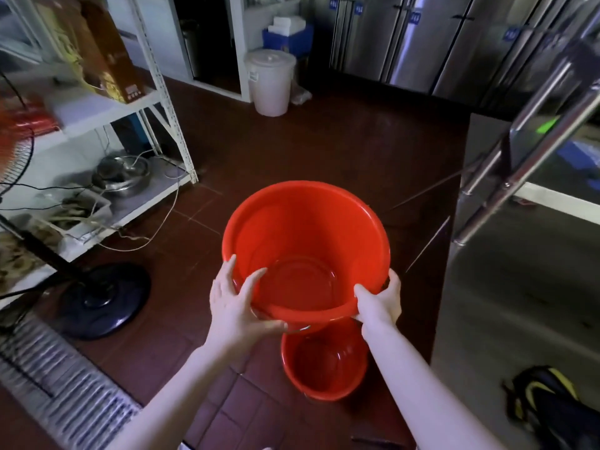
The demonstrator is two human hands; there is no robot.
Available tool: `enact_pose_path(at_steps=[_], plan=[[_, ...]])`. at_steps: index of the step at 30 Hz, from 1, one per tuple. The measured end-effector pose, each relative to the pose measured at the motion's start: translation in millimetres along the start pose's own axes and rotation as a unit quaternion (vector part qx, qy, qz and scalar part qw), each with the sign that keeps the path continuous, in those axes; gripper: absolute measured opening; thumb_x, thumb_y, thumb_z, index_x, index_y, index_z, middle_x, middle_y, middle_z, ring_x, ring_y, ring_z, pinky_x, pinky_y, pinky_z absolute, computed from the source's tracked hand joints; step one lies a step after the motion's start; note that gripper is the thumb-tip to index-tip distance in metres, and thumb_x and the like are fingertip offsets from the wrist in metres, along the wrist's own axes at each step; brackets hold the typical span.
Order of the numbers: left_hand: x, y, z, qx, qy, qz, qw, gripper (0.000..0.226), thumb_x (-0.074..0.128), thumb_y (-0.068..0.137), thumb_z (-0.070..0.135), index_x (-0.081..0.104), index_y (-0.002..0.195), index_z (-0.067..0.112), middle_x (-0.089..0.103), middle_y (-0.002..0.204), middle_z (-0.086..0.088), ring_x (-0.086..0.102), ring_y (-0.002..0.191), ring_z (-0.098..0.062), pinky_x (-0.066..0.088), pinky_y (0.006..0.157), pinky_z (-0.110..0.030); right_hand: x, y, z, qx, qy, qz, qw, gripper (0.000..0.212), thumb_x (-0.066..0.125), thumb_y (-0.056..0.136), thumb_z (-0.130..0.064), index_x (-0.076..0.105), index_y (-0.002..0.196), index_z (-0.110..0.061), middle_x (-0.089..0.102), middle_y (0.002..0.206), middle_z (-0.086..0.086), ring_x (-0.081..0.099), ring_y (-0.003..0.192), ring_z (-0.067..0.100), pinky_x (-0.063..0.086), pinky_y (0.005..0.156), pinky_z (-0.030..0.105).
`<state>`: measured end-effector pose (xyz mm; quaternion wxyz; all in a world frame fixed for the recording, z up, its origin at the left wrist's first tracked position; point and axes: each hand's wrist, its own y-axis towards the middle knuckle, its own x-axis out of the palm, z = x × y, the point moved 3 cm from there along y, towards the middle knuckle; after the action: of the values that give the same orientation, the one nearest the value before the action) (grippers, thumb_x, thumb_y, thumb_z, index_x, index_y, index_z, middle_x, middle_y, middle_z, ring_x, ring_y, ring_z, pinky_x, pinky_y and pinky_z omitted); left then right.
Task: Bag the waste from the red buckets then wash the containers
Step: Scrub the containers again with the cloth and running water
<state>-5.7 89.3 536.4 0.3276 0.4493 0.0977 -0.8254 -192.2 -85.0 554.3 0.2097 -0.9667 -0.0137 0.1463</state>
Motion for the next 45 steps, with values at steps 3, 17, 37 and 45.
enact_pose_path(at_steps=[3,17,37,45], plan=[[14,13,-13,-0.091,-0.149,-0.03,0.984,0.109,0.082,0.043,0.072,0.036,0.14,0.051,-0.006,0.158,0.008,0.001,0.146,-0.014,0.026,0.115,-0.048,6,16,-8,-0.018,-0.023,0.022,0.999,0.074,0.07,0.079,-0.012,0.035,0.135,-0.045,0.055,0.127,0.003,0.061,0.104,0.032,0.056,0.085,0.053],[105,151,-18,-0.364,-0.368,-0.026,0.855,0.093,0.068,0.068,-0.003,0.029,0.139,0.041,0.06,0.105,-0.013,0.071,0.072,-0.027,0.06,0.059,-0.045,37,166,-15,-0.01,-0.004,-0.009,1.0,0.074,0.07,0.079,-0.01,0.038,0.132,-0.051,0.061,0.118,-0.002,0.063,0.101,0.026,0.056,0.086,0.052],[423,321,-162,-0.382,-0.277,-0.112,0.875,0.045,0.061,0.072,-0.013,0.076,0.089,0.026,0.06,0.114,-0.02,0.056,0.066,-0.022,0.053,0.059,-0.034,162,435,194,0.161,0.082,0.046,0.983,0.076,0.076,0.075,0.003,0.044,0.125,-0.046,0.06,0.114,0.01,0.066,0.096,0.023,0.057,0.06,0.035],[541,336,-218,-0.299,-0.184,-0.107,0.93,0.052,0.067,0.069,-0.008,0.067,0.079,0.043,0.052,0.102,0.004,0.051,0.062,0.004,0.048,0.064,-0.018,190,519,316,0.232,0.049,0.032,0.971,0.076,0.07,0.079,0.008,0.042,0.139,-0.029,0.055,0.131,0.015,0.065,0.101,0.034,0.059,0.076,0.048]])
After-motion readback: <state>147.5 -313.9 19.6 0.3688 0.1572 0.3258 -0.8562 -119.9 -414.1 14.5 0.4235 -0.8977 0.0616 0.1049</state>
